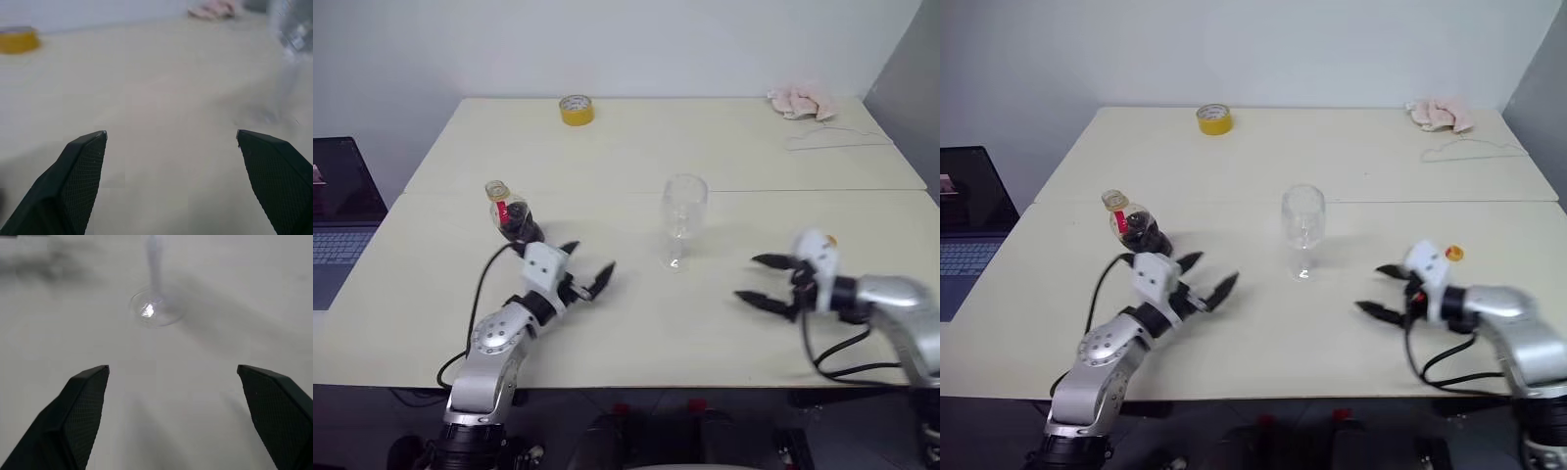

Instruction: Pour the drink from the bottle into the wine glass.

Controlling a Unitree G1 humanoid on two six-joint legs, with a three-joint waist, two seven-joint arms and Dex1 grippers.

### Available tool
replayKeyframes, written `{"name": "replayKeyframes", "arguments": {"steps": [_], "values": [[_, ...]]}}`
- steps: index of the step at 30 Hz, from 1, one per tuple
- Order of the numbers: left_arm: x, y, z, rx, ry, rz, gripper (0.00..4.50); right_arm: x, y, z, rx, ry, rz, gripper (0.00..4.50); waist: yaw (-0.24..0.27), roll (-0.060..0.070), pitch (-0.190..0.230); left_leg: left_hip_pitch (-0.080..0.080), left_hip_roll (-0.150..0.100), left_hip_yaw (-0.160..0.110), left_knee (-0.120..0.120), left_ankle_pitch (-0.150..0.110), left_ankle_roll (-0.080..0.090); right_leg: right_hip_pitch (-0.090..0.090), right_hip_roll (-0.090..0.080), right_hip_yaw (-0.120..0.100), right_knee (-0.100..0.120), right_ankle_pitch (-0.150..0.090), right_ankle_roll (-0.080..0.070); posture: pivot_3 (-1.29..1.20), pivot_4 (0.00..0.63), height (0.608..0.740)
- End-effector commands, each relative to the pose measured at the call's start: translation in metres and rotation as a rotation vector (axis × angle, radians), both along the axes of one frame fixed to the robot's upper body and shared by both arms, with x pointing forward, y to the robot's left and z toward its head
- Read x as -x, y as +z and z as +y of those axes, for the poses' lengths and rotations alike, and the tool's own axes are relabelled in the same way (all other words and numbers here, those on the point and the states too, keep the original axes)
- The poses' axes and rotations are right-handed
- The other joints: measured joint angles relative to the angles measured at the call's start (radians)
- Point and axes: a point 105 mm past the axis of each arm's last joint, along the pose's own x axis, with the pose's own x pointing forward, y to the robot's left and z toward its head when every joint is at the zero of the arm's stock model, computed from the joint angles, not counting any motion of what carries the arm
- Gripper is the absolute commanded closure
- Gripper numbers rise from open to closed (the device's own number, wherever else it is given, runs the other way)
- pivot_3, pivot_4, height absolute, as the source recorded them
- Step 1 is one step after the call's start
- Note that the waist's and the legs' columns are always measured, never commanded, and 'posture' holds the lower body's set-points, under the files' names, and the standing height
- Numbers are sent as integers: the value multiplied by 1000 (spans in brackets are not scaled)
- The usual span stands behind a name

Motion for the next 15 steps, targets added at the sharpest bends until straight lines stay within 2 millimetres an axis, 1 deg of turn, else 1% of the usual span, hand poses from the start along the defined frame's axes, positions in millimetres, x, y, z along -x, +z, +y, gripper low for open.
{"name": "replayKeyframes", "arguments": {"steps": [1, 2, 4, 7, 10, 13, 15], "values": [[25, 14, 24, 22, 105, -25, 0, 13, 70, 4, -80, 94, -177, 24, -5, 0, 0, 1, 0, 0, -1, 0, 0, 0, 0, 0, 0, 0, 0, 0, 150, 740], [31, 9, 27, 16, 113, -1, 0, 16, 81, 7, -85, 122, -198, 24, -4, 0, 0, 1, 0, 1, -2, 0, 0, 0, 0, 1, -1, 0, 0, 0, 150, 740], [37, 2, 31, -5, 122, 30, 0, 20, 94, 12, -65, 155, -232, 24, 2, 0, 0, 1, 0, 1, -2, -1, 0, 1, 0, 0, -2, 0, 0, 0, 150, 740], [36, 4, 33, 5, 140, 25, 0, 25, 114, 24, -55, 218, -291, 24, 22, -3, 2, 1, -1, -1, 2, -1, 2, 3, 0, -1, -3, 0, 0, 0, 150, 740], [40, 2, 36, -26, 166, 25, 0, 34, 135, 42, -88, 326, -362, 24, 32, -3, 2, 1, -1, -1, 3, -2, 3, 5, 0, -1, -4, 0, 0, 0, 150, 740], [41, 0, 44, -41, 201, 32, 0, 40, 146, 57, -89, 410, -394, 24, 28, -3, 2, 0, -1, -1, 1, -2, 3, 6, 0, -1, -9, 0, 0, 0, 150, 740], [40, 0, 51, -42, 232, 36, 0, 41, 147, 64, -75, 440, -395, 24, 28, -3, 2, 0, -1, -1, 1, -2, 3, 6, 0, -1, -10, 0, 0, 0, 150, 740]]}}
